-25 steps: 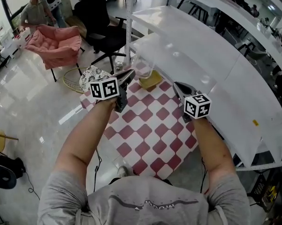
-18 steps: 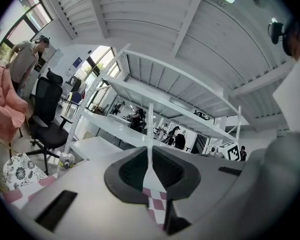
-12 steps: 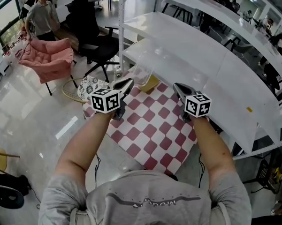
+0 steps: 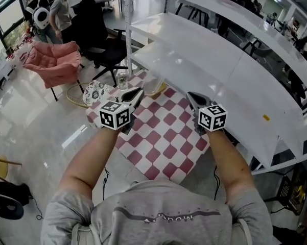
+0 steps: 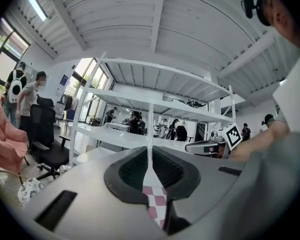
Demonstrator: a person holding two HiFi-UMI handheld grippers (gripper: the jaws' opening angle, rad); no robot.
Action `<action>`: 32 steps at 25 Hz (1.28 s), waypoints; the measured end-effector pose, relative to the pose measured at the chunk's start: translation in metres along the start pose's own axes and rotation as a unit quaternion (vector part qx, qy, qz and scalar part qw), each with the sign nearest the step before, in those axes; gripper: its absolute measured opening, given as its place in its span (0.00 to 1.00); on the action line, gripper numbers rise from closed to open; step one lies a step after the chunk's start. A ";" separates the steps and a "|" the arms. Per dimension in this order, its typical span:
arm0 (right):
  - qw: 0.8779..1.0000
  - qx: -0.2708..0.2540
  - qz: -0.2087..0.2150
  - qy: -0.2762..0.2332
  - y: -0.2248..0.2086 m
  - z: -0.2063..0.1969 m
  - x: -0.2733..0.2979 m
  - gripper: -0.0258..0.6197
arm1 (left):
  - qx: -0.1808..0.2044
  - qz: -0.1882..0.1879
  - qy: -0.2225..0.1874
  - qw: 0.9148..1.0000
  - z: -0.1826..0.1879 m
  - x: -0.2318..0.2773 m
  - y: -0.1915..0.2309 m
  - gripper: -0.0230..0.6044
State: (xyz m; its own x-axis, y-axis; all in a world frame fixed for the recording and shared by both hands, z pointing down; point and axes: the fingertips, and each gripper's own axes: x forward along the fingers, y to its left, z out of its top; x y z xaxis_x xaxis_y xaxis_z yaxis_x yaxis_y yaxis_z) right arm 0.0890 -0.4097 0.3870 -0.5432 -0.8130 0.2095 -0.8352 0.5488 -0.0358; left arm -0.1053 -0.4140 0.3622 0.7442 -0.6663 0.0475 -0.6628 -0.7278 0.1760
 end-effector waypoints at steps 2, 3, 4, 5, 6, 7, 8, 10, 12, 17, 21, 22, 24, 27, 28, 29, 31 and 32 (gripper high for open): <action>1.000 -0.013 0.009 0.001 -0.005 -0.003 -0.014 0.08 | 0.013 0.013 -0.001 1.000 -0.002 0.004 -0.019 0.10; 1.000 -0.018 0.014 0.001 -0.008 -0.005 -0.021 0.08 | 0.019 0.020 -0.001 1.000 -0.004 0.006 -0.028 0.10; 1.000 -0.021 0.020 0.001 -0.010 -0.007 -0.028 0.08 | 0.023 0.027 -0.002 0.999 -0.006 0.007 -0.038 0.10; 0.999 -0.022 0.027 0.001 -0.012 -0.009 -0.035 0.08 | 0.026 0.035 -0.002 0.999 -0.009 0.008 -0.047 0.10; 0.999 -0.021 0.033 0.000 -0.013 -0.011 -0.042 0.08 | 0.029 0.042 -0.001 0.999 -0.012 0.008 -0.055 0.10; 0.999 -0.021 0.039 0.000 -0.013 -0.013 -0.049 0.08 | 0.032 0.049 0.000 0.998 -0.016 0.006 -0.065 0.10; 0.999 -0.021 0.045 0.000 -0.013 -0.015 -0.056 0.08 | 0.036 0.055 0.002 0.998 -0.020 0.005 -0.074 0.10; 0.998 -0.025 0.053 -0.001 -0.012 -0.019 -0.073 0.08 | 0.043 0.063 0.005 0.997 -0.026 0.001 -0.092 0.10; 0.998 -0.032 0.062 -0.001 -0.011 -0.022 -0.088 0.08 | 0.049 0.069 0.008 0.996 -0.033 -0.001 -0.108 0.10; 0.996 -0.037 0.084 0.003 -0.009 -0.036 -0.116 0.08 | 0.062 0.082 0.016 0.995 -0.049 -0.007 -0.146 0.10; 0.994 -0.033 0.100 0.009 -0.003 -0.050 -0.133 0.08 | 0.073 0.088 0.028 0.993 -0.066 -0.014 -0.168 0.10; 0.994 -0.033 0.103 0.012 -0.001 -0.053 -0.136 0.08 | 0.074 0.089 0.031 0.993 -0.070 -0.016 -0.173 0.10; 0.994 -0.032 0.107 0.016 0.003 -0.061 -0.140 0.08 | 0.074 0.090 0.035 0.993 -0.079 -0.022 -0.180 0.10; 0.994 -0.020 0.108 0.022 0.009 -0.074 -0.144 0.08 | 0.074 0.085 0.042 0.993 -0.092 -0.032 -0.186 0.10; 0.994 -0.016 0.107 0.024 0.012 -0.077 -0.145 0.08 | 0.074 0.082 0.044 0.993 -0.095 -0.036 -0.186 0.10; 0.994 -0.012 0.105 0.026 0.016 -0.081 -0.144 0.08 | 0.075 0.078 0.046 0.993 -0.099 -0.039 -0.185 0.10; 0.994 -0.007 0.102 0.028 0.023 -0.086 -0.142 0.08 | 0.076 0.070 0.051 0.993 -0.106 -0.047 -0.183 0.10; 0.995 -0.004 0.099 0.029 0.026 -0.089 -0.140 0.08 | 0.076 0.065 0.055 0.993 -0.110 -0.051 -0.181 0.10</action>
State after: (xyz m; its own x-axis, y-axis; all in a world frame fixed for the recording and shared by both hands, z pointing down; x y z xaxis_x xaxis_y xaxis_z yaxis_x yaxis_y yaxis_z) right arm 0.1507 -0.2639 0.4436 -0.6911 -0.6764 0.2546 -0.7114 0.6989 -0.0740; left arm -0.0140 -0.2302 0.4359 0.6499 -0.7411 0.1684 -0.7530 -0.6579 0.0106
